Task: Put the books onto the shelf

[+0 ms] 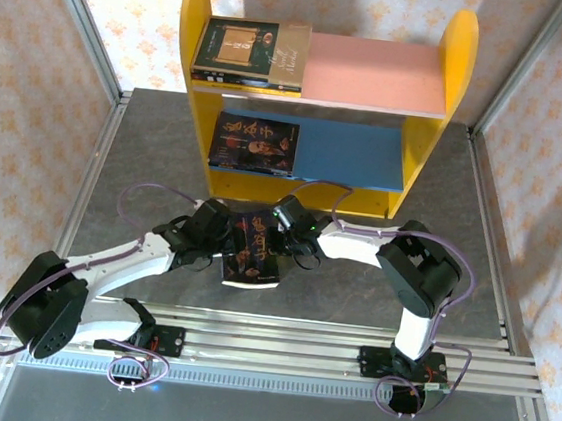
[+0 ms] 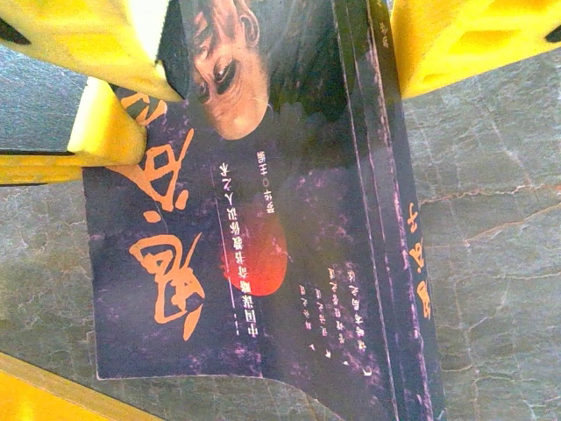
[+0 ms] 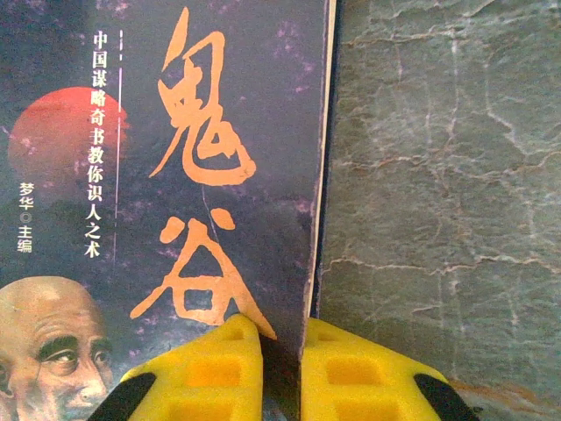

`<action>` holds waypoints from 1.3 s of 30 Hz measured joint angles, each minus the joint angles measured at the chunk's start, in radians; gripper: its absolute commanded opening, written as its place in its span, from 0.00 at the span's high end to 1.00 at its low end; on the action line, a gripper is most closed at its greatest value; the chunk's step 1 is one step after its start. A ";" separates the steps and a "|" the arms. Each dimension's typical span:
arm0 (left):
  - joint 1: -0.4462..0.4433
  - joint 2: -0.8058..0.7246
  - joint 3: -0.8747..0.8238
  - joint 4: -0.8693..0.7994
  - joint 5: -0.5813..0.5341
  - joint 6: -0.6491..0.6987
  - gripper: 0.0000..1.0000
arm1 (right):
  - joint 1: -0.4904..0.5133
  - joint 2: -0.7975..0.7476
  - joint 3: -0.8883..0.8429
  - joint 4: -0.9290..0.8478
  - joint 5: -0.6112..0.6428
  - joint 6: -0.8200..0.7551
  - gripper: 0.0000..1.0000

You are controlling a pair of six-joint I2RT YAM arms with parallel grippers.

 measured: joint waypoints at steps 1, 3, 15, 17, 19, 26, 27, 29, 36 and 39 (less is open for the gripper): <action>0.000 0.000 0.000 0.000 0.000 0.000 0.44 | 0.000 0.000 0.000 0.000 0.000 0.000 0.87; 0.000 0.002 0.000 0.001 0.000 0.000 0.46 | 0.000 0.000 0.000 0.001 -0.001 0.000 0.87; 0.007 0.039 -0.002 0.005 -0.004 -0.004 0.56 | -0.014 0.000 -0.015 0.031 -0.042 0.019 0.87; 0.008 0.037 -0.012 0.018 -0.004 -0.008 0.56 | -0.017 0.000 -0.017 0.034 -0.050 0.023 0.87; 0.008 0.031 -0.028 0.037 -0.005 -0.012 0.56 | -0.019 0.000 -0.018 0.037 -0.056 0.027 0.87; 0.003 0.001 -0.046 0.130 0.055 -0.031 0.56 | -0.025 0.021 -0.033 0.117 -0.107 0.045 0.91; 0.001 0.001 -0.046 0.153 0.074 -0.031 0.57 | -0.023 0.032 -0.033 0.147 -0.126 0.050 0.91; 0.000 -0.004 -0.046 0.170 0.089 -0.035 0.57 | -0.024 0.040 -0.035 0.172 -0.142 0.059 0.91; 0.000 -0.010 -0.044 0.169 0.089 -0.034 0.61 | -0.024 0.039 -0.046 0.193 -0.144 0.071 0.88; 0.000 -0.015 -0.020 0.098 0.060 -0.021 0.63 | -0.023 0.040 -0.047 0.201 -0.147 0.069 0.84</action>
